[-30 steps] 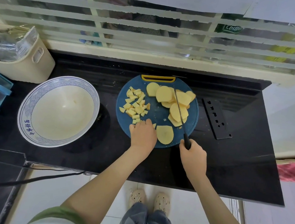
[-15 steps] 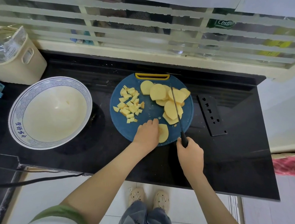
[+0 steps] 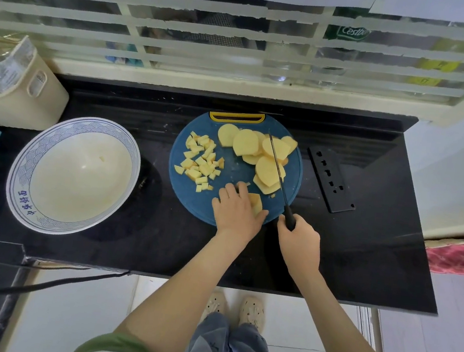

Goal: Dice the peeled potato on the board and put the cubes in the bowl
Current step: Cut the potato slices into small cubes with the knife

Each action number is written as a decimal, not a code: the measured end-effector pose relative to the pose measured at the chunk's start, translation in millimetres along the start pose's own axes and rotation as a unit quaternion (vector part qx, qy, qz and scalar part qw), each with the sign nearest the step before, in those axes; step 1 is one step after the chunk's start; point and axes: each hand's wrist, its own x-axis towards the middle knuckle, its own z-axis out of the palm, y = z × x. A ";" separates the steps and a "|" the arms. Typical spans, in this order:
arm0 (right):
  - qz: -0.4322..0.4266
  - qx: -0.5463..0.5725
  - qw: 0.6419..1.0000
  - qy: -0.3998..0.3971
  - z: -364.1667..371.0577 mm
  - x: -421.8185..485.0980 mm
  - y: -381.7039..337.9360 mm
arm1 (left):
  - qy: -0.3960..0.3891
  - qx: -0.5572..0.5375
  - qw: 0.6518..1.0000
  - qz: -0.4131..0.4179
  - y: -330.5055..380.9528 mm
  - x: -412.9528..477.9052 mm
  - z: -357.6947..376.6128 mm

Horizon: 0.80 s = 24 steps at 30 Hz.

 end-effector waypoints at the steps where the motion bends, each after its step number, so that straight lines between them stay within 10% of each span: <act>1: 0.000 0.000 1.000 0.000 -0.6 0.3 -0.4 | 0.002 -0.001 1.000 -0.003 -0.4 -0.2 0.6; 11: 0.010 -0.004 0.998 -0.065 -6.3 -3.3 -0.5 | -0.046 -0.037 0.985 0.165 -61.6 19.8 -16.1; 24: 0.173 0.152 0.958 -0.169 32.4 -34.0 -13.8 | -0.073 -0.141 0.983 0.094 -68.0 17.4 -10.7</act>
